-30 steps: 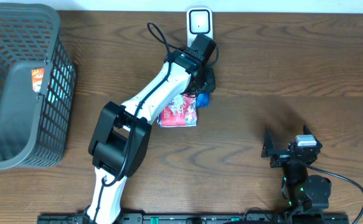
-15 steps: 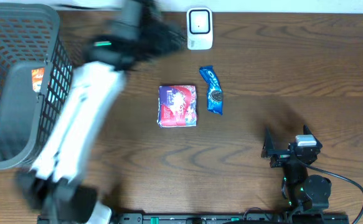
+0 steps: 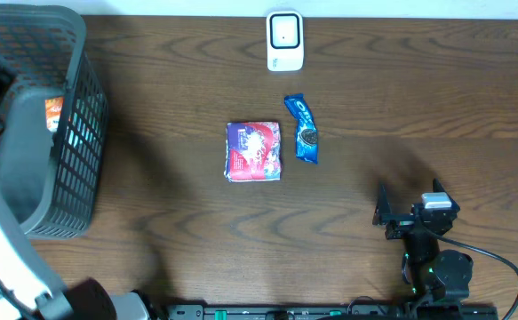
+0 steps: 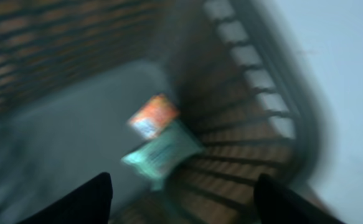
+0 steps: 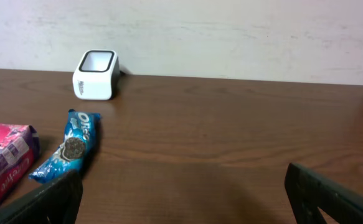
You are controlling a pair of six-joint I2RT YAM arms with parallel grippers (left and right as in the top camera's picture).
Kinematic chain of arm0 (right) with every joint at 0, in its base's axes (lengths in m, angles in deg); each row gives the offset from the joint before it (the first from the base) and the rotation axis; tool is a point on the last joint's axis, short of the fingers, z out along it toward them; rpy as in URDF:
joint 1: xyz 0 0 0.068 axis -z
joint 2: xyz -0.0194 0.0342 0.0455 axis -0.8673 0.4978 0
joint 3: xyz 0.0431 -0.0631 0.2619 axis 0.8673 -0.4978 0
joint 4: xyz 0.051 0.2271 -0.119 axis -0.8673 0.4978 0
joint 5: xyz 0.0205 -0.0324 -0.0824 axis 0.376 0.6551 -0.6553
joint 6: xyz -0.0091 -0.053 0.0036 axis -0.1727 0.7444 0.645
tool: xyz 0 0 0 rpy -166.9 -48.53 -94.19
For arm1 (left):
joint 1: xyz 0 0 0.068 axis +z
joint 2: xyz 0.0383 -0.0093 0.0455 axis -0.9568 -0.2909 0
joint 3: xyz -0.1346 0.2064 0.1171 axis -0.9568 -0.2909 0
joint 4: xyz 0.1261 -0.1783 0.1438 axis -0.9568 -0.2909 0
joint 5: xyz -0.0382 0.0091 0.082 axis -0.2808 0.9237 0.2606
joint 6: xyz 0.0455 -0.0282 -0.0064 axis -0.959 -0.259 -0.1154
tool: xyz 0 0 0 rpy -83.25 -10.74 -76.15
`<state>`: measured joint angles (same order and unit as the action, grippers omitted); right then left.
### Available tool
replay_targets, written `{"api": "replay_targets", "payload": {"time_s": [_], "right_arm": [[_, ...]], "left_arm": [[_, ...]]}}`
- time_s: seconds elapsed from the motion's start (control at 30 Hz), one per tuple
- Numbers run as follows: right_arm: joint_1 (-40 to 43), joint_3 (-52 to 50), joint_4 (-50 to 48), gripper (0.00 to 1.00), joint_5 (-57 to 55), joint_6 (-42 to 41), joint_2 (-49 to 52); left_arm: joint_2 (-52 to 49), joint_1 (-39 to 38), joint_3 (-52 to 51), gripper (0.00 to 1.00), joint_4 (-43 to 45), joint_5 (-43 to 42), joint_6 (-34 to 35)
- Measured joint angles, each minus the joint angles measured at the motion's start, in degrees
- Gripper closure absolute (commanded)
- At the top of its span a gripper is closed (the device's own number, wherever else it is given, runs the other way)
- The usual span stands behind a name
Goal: Scan the item barcode
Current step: 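Reach the left gripper into the basket and grasp the green tissue pack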
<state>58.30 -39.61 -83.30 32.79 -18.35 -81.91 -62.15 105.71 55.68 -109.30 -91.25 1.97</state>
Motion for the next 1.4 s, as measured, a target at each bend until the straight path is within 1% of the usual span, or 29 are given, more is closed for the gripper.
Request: {"api": "replay_targets", "payload": {"time_s": [0.1,0.2,0.53,0.7,0.87,0.97,1.0,1.03,1.07,1.2,1.4], "right_arm": [[0.0,0.0,0.0,0.01,0.0,0.0,0.0],[0.0,0.0,0.0,0.01,0.0,0.0,0.0],[0.0,0.0,0.0,0.01,0.0,0.0,0.0],[0.0,0.0,0.0,0.01,0.0,0.0,0.0],[0.0,0.0,0.0,0.01,0.0,0.0,0.0],[0.0,0.0,0.0,0.01,0.0,0.0,0.0],[0.0,0.0,0.0,0.01,0.0,0.0,0.0],[0.0,0.0,0.0,0.01,0.0,0.0,0.0],[0.0,0.0,0.0,0.01,0.0,0.0,0.0],[0.0,0.0,0.0,0.01,0.0,0.0,0.0],[0.0,0.0,0.0,0.01,0.0,0.0,0.0]], "left_arm": [[-4.5,2.7,0.0,0.28,-2.0,0.4,-0.2],[-9.6,3.0,-0.1,0.28,-2.3,-0.2,-1.9],[-26.6,-1.6,-0.2,0.28,-2.3,-5.3,-9.7],[-32.0,-4.5,-0.2,0.28,-1.6,-5.7,-11.8],[-35.5,-6.1,-0.2,0.46,-1.7,-5.7,-12.8],[-37.4,-6.5,-0.2,0.48,-1.9,-5.4,-13.3],[-37.7,-6.6,-0.2,0.58,-1.9,-5.4,-13.3],[-37.7,-6.5,-0.2,0.9,-2.0,-5.3,-13.2],[-37.7,-6.6,-0.2,0.92,-2.2,-5.0,-13.4],[-37.7,-6.6,0.3,0.93,-2.8,-5.2,-13.6],[-37.2,-5.4,1.0,0.93,-4.9,-5.6,-11.6]]}}
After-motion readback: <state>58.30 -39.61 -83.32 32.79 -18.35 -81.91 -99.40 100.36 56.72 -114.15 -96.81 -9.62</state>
